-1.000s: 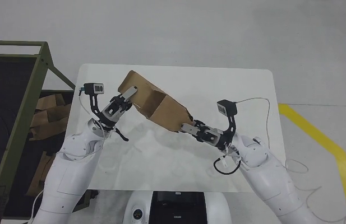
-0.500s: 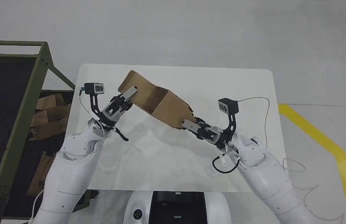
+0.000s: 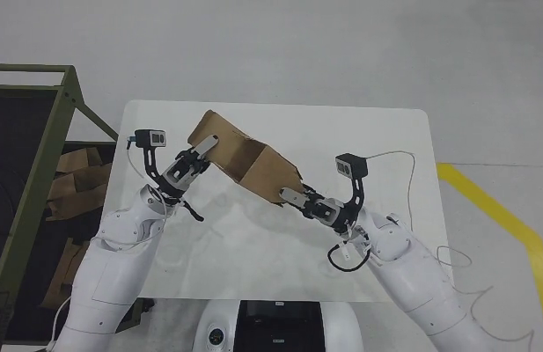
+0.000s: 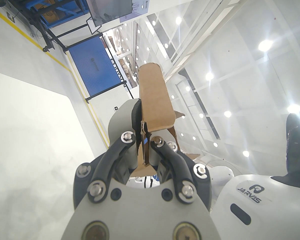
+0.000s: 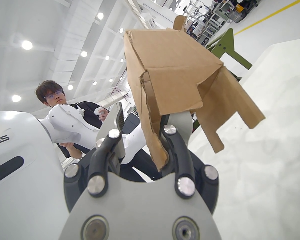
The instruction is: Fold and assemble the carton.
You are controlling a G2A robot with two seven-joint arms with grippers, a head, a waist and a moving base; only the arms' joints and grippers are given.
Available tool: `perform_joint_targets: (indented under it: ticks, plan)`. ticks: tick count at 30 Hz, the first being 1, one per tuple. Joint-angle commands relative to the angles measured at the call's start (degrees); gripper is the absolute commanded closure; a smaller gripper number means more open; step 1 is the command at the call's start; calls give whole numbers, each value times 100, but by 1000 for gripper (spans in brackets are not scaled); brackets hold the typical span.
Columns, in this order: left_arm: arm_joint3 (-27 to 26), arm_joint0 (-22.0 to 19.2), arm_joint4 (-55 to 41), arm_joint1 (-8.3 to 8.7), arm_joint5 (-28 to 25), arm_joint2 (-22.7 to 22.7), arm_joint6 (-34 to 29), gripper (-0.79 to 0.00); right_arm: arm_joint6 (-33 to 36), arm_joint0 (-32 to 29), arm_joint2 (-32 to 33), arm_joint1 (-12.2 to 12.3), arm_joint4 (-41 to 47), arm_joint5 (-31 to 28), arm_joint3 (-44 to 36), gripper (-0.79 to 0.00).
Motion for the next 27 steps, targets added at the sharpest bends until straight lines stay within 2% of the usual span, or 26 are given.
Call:
perform_joint_targets:
  ticks: [1,10,27]
  plan:
    - [2,0,3,-2,-1,1,-1,0,-3,17,-22,-10,2,-11,2,-292]
    - [8,18,9,-11,-23,-2,-10,0,-244,-13,-13,-48,-47,-184,-27,-289]
    - [-57,95,41,-30,-67,4,4,0,11,38,-119,-78,169,-296,-7,-289]
